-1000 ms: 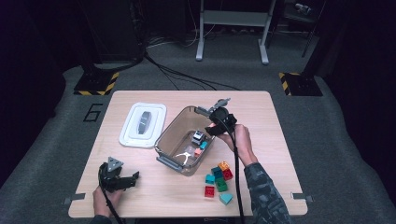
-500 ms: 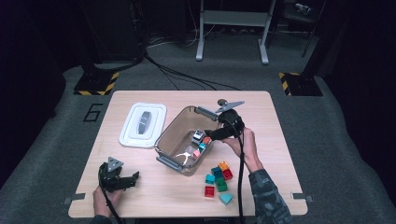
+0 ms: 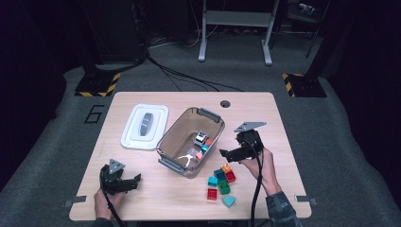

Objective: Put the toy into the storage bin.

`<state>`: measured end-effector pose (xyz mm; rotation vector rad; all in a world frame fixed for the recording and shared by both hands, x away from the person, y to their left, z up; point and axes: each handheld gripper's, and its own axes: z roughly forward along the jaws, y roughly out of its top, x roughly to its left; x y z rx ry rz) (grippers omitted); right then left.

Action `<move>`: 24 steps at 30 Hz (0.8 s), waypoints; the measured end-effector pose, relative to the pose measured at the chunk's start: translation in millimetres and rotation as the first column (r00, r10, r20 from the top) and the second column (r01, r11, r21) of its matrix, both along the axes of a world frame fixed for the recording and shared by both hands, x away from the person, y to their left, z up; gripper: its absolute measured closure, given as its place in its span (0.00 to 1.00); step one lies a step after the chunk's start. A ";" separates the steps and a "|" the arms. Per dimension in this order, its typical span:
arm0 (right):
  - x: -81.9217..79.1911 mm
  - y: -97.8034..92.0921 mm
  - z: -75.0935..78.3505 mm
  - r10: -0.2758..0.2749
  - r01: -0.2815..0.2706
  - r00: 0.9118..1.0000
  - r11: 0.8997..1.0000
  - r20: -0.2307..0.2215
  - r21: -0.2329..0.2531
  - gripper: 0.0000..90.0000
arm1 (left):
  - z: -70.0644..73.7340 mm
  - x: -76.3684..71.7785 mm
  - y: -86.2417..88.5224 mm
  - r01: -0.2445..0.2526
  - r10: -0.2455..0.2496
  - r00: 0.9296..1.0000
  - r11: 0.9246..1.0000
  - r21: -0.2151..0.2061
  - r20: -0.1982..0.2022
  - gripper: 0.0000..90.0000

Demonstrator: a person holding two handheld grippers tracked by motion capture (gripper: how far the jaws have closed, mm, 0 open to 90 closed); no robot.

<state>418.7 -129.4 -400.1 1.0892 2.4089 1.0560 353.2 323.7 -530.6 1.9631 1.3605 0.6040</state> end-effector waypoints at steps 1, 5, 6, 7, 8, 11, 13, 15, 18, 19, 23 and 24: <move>-2.1 -2.5 -4.1 -0.010 0.010 1.000 1.000 -0.011 -0.002 0.00 | 0.0 0.0 0.0 0.000 0.000 1.000 1.000 0.000 0.000 0.14; -11.7 -12.1 -21.5 -0.024 0.024 0.999 1.000 -0.031 0.008 0.00 | -0.1 0.0 -0.1 -0.001 0.001 1.000 1.000 -0.001 0.001 0.14; -12.9 -14.0 -25.4 -0.023 0.023 0.999 1.000 -0.035 0.017 0.00 | 0.0 0.0 -0.1 -0.001 0.001 1.000 1.000 0.001 0.000 0.14; -15.3 -16.2 -32.2 -0.030 0.031 0.999 0.999 -0.044 0.017 0.00 | 0.0 0.0 -0.1 -0.001 0.001 1.000 1.000 0.000 0.000 0.14; -16.6 -17.5 -36.7 -0.035 0.036 0.998 0.999 -0.050 0.013 0.00 | 0.0 0.0 0.0 0.000 0.000 1.000 1.000 0.000 0.000 0.14; -22.5 -19.7 -58.2 -0.052 0.054 0.994 0.998 -0.092 0.017 0.00 | 0.0 -0.1 -0.1 -0.001 0.001 1.000 1.000 0.001 0.000 0.14; -23.8 -19.4 -70.1 -0.038 0.041 0.991 0.999 -0.127 0.022 0.00 | 0.0 -0.1 -0.1 -0.001 0.001 1.000 1.000 0.001 0.000 0.14; -24.9 -18.2 -78.9 -0.037 0.039 0.990 0.999 -0.139 0.015 0.00 | 0.1 -0.1 -0.1 -0.001 0.001 1.000 1.000 0.001 0.000 0.14; -26.6 -13.6 -88.1 -0.054 0.055 0.987 0.998 -0.153 0.001 0.05 | 0.0 -0.2 -0.1 -0.002 0.002 1.000 1.000 0.002 0.000 0.14; -26.3 -12.7 -90.4 -0.051 0.050 0.987 0.999 -0.153 -0.013 0.09 | 0.0 -0.2 -0.1 -0.002 0.002 1.000 1.000 0.001 0.000 0.14; -27.0 -12.1 -96.8 -0.058 0.054 0.981 0.998 -0.183 -0.022 0.25 | 0.0 -0.3 -0.1 -0.002 0.002 1.000 1.000 0.001 0.001 0.14; -27.8 -11.9 -97.8 -0.067 0.063 0.980 0.998 -0.185 -0.026 0.29 | 0.0 -0.3 -0.1 -0.002 0.002 1.000 1.000 0.001 0.000 0.14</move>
